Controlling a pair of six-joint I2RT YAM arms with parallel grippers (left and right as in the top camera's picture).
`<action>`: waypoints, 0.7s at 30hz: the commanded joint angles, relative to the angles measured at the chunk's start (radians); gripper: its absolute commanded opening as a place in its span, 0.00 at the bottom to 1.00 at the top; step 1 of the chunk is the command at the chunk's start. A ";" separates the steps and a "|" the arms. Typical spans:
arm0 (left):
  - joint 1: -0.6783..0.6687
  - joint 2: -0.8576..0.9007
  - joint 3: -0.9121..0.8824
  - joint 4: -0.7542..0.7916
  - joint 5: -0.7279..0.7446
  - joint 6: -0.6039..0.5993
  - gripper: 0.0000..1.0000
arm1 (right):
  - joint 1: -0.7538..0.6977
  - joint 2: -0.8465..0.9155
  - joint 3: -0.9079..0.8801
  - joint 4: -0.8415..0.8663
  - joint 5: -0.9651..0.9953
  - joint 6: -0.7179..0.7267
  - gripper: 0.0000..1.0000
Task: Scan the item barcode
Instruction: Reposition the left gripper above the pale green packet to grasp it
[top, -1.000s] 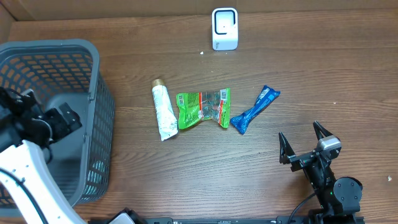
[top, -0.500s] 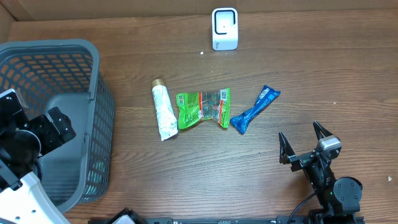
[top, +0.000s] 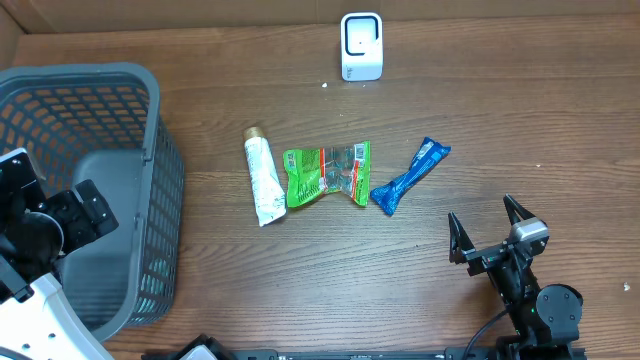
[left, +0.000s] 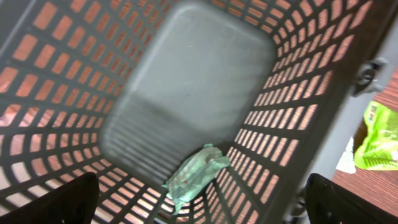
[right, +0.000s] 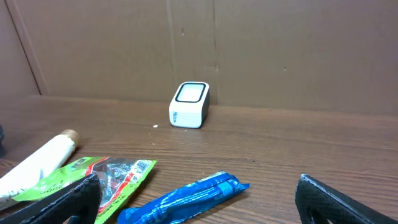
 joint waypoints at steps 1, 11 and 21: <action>0.011 0.000 -0.009 0.002 -0.034 0.021 0.98 | 0.005 -0.008 -0.011 0.006 0.003 0.003 1.00; 0.074 0.000 -0.338 0.126 -0.045 0.005 1.00 | 0.005 -0.008 -0.011 0.006 0.003 0.003 1.00; 0.156 0.014 -0.562 0.324 0.060 -0.029 1.00 | 0.005 -0.008 -0.011 0.006 0.003 0.003 1.00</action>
